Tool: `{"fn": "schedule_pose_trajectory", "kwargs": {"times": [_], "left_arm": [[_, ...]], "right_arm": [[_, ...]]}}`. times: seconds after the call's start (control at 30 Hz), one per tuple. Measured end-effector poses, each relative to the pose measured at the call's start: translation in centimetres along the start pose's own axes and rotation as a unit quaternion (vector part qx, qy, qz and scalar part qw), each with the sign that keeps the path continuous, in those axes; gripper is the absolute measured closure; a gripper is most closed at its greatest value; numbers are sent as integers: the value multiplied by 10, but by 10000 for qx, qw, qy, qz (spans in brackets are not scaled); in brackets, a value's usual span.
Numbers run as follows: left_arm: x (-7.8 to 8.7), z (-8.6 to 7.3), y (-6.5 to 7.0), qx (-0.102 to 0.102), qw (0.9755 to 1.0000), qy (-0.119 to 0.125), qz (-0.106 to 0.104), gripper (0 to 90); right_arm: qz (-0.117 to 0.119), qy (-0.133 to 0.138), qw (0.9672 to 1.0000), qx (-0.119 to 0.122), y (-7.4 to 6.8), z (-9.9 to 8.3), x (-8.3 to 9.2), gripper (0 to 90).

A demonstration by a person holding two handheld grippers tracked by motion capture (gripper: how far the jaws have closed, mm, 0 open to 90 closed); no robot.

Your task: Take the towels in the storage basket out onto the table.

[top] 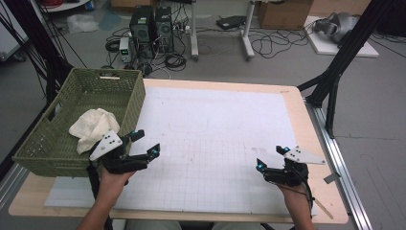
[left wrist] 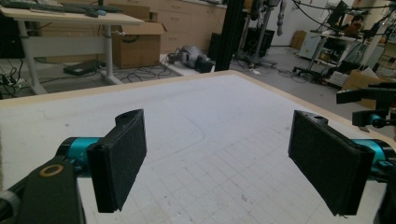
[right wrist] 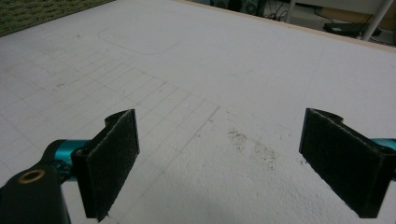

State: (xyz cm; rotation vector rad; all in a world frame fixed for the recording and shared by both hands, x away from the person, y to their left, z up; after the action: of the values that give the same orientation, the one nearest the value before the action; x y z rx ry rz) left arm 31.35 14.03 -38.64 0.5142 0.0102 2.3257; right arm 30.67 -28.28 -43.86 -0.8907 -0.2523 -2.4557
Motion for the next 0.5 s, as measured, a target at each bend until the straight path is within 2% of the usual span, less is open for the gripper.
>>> {"fn": "schedule_pose_trajectory", "kwargs": {"times": [0.2, 0.23, 0.27, 0.33, 0.37, 0.4, 0.5], "left_arm": [[18, 20, -12, 18, 9998, 181, 129, 197], [23, 25, -19, 185, 9996, 227, 58, 192], [23, 25, -19, 185, 9996, 227, 58, 188], [26, 27, -22, 400, 9990, 157, -85, 188], [27, 27, -23, 389, 9991, 92, -110, 188], [29, 28, -24, 327, 9995, 33, -41, 188], [36, 33, -29, 324, 9995, 50, 22, 188]], "right_arm": [[-2, 10, 10000, -36, 1, -1, 1, 114], [-18, 13, 10000, -40, 2, -1, 1, 114], [-17, 8, 10000, -30, 2, -2, 1, 114], [-26, 7, 10000, -33, 3, -2, 1, 114], [-26, 7, 10000, -33, 3, -2, 1, 114], [-27, 8, 10000, -39, 3, -2, 1, 114], [-19, -20, 10000, -44, 2, -2, 0, 114]]}}
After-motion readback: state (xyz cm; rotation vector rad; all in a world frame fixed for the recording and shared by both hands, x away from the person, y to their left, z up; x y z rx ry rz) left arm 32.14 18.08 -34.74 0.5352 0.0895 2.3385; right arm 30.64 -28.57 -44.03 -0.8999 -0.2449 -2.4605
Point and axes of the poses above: each handheld gripper's, and its own axes: x roughly backward along the jaws, z roughly out of its top, y roughly to its right, the point moved 6 cm from there along -x, roughly forward along the jaws, and after that the axes turned 14 degrees about -y, right-handed, at the moved point
